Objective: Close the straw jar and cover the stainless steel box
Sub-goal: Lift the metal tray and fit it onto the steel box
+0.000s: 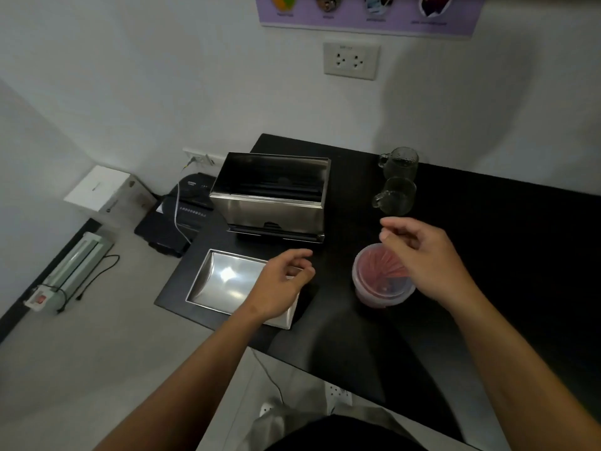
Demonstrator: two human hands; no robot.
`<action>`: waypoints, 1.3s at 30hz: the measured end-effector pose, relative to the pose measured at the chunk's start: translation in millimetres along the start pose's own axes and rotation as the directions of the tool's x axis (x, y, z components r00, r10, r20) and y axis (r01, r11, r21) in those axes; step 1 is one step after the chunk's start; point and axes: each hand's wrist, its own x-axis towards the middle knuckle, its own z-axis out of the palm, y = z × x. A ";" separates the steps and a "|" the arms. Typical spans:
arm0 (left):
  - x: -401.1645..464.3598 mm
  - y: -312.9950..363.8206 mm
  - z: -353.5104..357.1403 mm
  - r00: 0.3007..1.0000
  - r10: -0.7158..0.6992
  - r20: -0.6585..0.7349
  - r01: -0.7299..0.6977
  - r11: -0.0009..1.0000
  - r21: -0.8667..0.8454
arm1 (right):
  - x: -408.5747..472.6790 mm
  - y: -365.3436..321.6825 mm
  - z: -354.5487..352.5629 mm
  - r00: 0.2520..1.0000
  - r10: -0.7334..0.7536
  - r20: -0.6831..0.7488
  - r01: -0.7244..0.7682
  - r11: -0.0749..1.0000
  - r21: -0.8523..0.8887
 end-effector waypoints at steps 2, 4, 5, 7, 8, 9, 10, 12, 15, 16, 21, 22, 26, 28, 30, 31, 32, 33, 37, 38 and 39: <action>-6.6 -5.9 -17.7 0.998 -0.019 -0.061 0.020 1.000 0.017 | 0.5 -14.4 17.2 0.997 -0.021 0.074 0.019 0.999 0.026; -13.0 -15.1 -37.0 0.992 -0.032 -0.120 0.037 0.999 0.040 | 0.8 -23.2 38.3 0.987 -0.038 0.153 0.029 0.998 0.061; -16.1 -20.4 -46.7 0.988 -0.036 -0.149 0.044 0.997 0.056 | 0.8 -25.3 49.7 0.981 -0.038 0.191 0.024 0.997 0.075; -22.1 -31.7 -65.3 0.979 -0.039 -0.201 0.060 0.994 0.096 | 1.0 -25.9 72.5 0.966 -0.013 0.258 -0.008 0.997 0.082; -24.7 -38.2 -74.4 0.973 -0.038 -0.230 0.066 0.991 0.114 | 2.0 -24.1 84.2 0.958 0.004 0.287 -0.027 0.997 0.076; -27.3 -45.2 -83.4 0.965 -0.037 -0.260 0.074 0.988 0.134 | 3.4 -20.8 95.4 0.950 0.021 0.311 -0.041 0.998 0.058; -29.7 -52.3 -91.6 0.956 -0.042 -0.290 0.088 0.985 0.150 | 4.8 -17.3 106.5 0.943 0.037 0.331 -0.049 0.998 0.029; -34.8 -66.2 -106.0 0.934 -0.067 -0.351 0.131 0.978 0.162 | 6.3 -10.3 126.2 0.931 0.064 0.359 -0.051 0.998 -0.048; -40.5 -85.4 -122.5 0.899 -0.111 -0.424 0.203 0.963 0.178 | 6.9 2.2 147.2 0.922 0.094 0.376 -0.032 0.985 -0.168; -41.5 -90.8 -126.8 0.891 -0.128 -0.436 0.231 0.954 0.191 | 6.9 6.4 152.3 0.917 0.111 0.383 -0.032 0.978 -0.207; -42.8 -102.0 -139.9 0.888 -0.179 -0.423 0.278 0.943 0.185 | 10.6 26.2 170.8 0.897 0.220 0.383 -0.076 0.931 -0.357; -42.7 -101.7 -140.9 0.897 -0.177 -0.404 0.266 0.948 0.175 | 11.3 29.3 174.2 0.895 0.240 0.375 -0.092 0.924 -0.371; -40.9 -103.3 -141.0 0.893 -0.241 -0.380 0.314 0.939 0.141 | 14.0 35.7 183.9 0.908 0.285 0.309 -0.157 0.911 -0.381; -40.3 -102.7 -139.1 0.885 -0.263 -0.385 0.330 0.937 0.118 | 14.7 37.2 186.8 0.909 0.307 0.283 -0.176 0.896 -0.408; -39.9 -100.0 -137.4 0.887 -0.274 -0.372 0.334 0.936 0.107 | 13.8 37.0 189.5 0.902 0.325 0.284 -0.185 0.886 -0.426; -39.6 -99.0 -137.3 0.886 -0.279 -0.370 0.339 0.935 0.107 | 12.5 35.9 190.4 0.898 0.333 0.287 -0.189 0.883 -0.430; -39.7 -98.2 -137.5 0.884 -0.284 -0.373 0.344 0.933 0.105 | 11.4 35.8 191.3 0.899 0.330 0.289 -0.183 0.882 -0.435; -40.5 -97.5 -138.0 0.880 -0.287 -0.379 0.347 0.933 0.100 | 9.9 35.8 191.7 0.900 0.326 0.291 -0.174 0.878 -0.446; -46.6 -91.4 -141.9 0.870 -0.258 -0.420 0.310 0.949 0.059 | 7.5 31.2 188.4 0.909 0.299 0.290 -0.143 0.878 -0.457; -47.5 -88.9 -143.8 0.869 -0.241 -0.432 0.290 0.956 0.050 | 7.8 28.7 187.0 0.912 0.292 0.289 -0.137 0.880 -0.456; -48.1 -85.7 -145.8 0.869 -0.222 -0.443 0.267 0.963 0.042 | 8.3 25.7 184.7 0.914 0.286 0.288 -0.133 0.881 -0.454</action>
